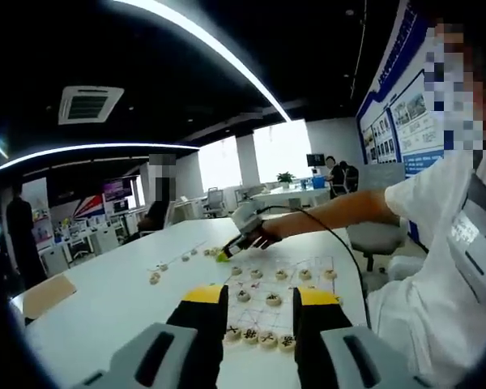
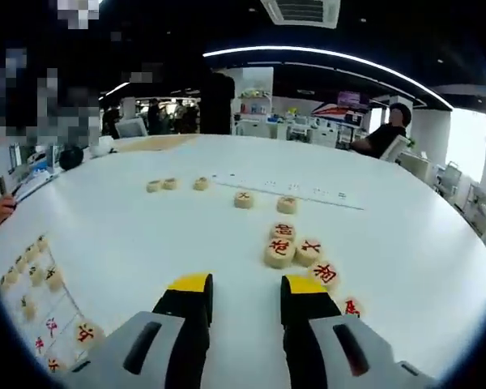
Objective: Pick up the chess pieces one by one and place each piece onto its starting position on the chessboard, setting the pieces on their correct points until all the chess pieces are arranged in the starting layout
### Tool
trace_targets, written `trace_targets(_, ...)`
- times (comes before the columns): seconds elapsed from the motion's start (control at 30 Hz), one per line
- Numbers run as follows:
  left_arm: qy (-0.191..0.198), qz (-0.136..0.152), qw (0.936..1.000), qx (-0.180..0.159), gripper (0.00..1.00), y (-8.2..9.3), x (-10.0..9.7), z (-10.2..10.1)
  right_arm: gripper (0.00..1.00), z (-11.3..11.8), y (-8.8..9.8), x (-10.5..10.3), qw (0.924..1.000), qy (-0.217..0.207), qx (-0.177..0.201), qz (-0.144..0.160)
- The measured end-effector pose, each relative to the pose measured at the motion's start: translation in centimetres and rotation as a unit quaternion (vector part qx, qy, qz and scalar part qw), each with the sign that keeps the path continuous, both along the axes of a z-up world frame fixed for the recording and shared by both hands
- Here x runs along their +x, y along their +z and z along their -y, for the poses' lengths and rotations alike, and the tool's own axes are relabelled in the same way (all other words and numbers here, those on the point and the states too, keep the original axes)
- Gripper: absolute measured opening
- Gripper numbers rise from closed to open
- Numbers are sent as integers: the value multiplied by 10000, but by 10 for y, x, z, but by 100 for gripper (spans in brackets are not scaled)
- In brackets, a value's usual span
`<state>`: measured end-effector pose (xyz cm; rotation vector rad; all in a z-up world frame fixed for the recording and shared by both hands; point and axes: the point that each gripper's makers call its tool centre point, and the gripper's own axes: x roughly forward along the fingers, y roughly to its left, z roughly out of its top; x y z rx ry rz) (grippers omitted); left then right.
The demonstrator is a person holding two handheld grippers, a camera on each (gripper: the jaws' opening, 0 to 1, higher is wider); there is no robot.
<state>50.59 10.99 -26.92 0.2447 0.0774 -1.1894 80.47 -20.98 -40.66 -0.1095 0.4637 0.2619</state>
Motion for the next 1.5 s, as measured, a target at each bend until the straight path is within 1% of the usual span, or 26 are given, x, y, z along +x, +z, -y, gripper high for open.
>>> trace_targets(0.03, 6, 9, 10000, 8, 34, 0, 0, 0, 34, 1, 0, 1, 10000, -66, 12, -3)
trace_targets(0.1, 12, 21, 10000, 5, 34, 0, 1, 0, 34, 2, 0, 11, 10000, -59, 8, 29)
trace_targets(0.23, 9, 19, 10000, 12, 34, 1, 2, 2, 35, 3, 2, 22, 9999, -130, 1, 29)
trace_targets(0.43, -27, 27, 10000, 28, 34, 1, 1, 3, 33, 3, 4, 22, 9997, -219, -16, 112)
trace_targets(0.47, -28, 29, 10000, 29, 34, 1, 1, 3, 28, 4, 4, 21, 9997, -229, -18, 108)
trace_targets(0.5, -31, 33, 10000, 33, 34, 1, 1, 3, 19, 8, 5, 29, 9997, -226, -54, 103)
trace_targets(0.53, -40, 36, 10000, 37, 34, 1, 1, 4, 19, 11, 5, 29, 9995, -241, -158, 88)
trace_targets(0.6, -51, 34, 10000, 39, 34, 1, 0, 4, 18, 9, 7, 31, 9993, 18, -317, 175)
trace_targets(0.67, -58, 38, 10000, 41, 34, 1, 0, 5, 18, 4, 7, 20, 9992, 108, -343, 155)
trace_targets(0.73, -76, 39, 10000, 33, 34, 2, 0, 5, 18, 5, 9, 13, 9991, 151, -367, 137)
trace_targets(0.8, -70, 35, 10000, 31, 34, 2, 1, 6, 18, 6, 14, 6, 9995, 176, -234, 152)
trace_targets(0.93, -62, 35, 10000, 45, 34, 1, 1, 6, 18, 5, 28, -7, 9987, 353, -163, 340)
trace_targets(0.97, -62, 32, 10000, 39, 34, 1, 1, 6, 18, 4, 30, -10, 9983, 427, -169, 362)
trace_targets(1.0, -64, 29, 10000, 31, 34, 2, 1, 6, 18, 2, 33, -17, 9968, 649, -263, 391)
trace_targets(1.07, -64, 36, 10000, 40, 34, 2, 1, 7, 18, -1, 36, -28, 9950, 861, -306, 414)
trace_targets(1.13, -70, 32, 10000, 42, 34, 2, 1, 8, 18, -1, 41, -40, 9938, 995, -267, 424)
trace_targets(1.23, -71, 26, 10000, 32, 34, 2, 1, 9, 18, -11, 46, -60, 9900, 1336, -137, 437)
trace_targets(1.3, -69, 18, 10000, 30, 34, 2, 1, 9, 18, -19, 44, -76, 9865, 1583, -143, 389)
trace_targets(1.4, -56, 6, 10000, 35, 34, 0, 1, 7, 19, -31, 32, -103, 9785, 2036, -255, 193)
trace_targets(1.5, -41, 2, 10000, 34, 34, 0, 1, 6, 19, -38, 24, -121, 9732, 2277, -297, 102)
